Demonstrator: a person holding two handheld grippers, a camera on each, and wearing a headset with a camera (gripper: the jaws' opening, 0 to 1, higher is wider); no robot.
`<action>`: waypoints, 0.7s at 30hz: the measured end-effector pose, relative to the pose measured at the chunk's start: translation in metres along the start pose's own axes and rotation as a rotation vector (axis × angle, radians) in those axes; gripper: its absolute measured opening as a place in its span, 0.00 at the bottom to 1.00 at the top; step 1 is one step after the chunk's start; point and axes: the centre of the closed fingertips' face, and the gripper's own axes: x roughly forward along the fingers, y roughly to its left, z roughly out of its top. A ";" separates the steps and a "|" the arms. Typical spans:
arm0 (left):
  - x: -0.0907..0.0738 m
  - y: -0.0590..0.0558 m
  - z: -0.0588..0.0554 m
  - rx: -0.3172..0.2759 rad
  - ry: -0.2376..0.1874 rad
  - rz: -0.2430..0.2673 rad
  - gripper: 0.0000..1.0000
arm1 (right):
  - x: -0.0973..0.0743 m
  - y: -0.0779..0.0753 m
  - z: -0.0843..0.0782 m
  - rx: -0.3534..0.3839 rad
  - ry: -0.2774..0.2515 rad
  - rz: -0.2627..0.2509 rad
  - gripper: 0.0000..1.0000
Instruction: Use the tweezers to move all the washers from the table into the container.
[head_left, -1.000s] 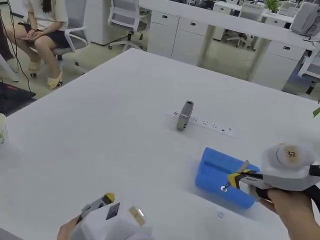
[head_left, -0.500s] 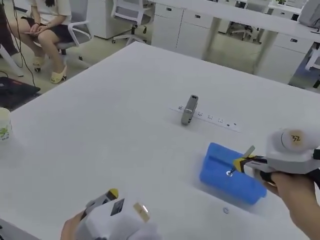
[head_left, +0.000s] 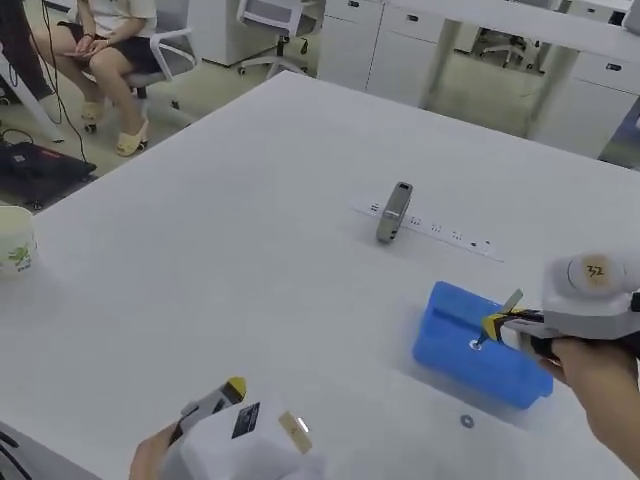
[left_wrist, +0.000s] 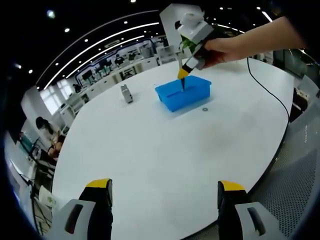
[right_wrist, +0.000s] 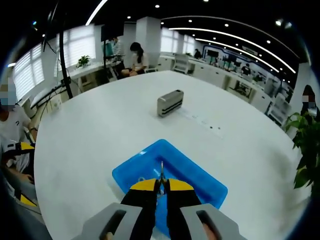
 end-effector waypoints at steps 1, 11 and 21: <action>0.000 0.000 0.000 0.001 0.002 0.000 0.88 | 0.002 -0.001 -0.001 -0.002 0.004 -0.002 0.02; 0.001 -0.002 -0.001 0.002 0.009 -0.011 0.89 | 0.015 -0.008 -0.009 0.025 0.017 -0.015 0.02; 0.002 -0.004 -0.003 0.003 0.017 -0.020 0.88 | 0.021 -0.011 -0.017 0.050 0.032 -0.020 0.03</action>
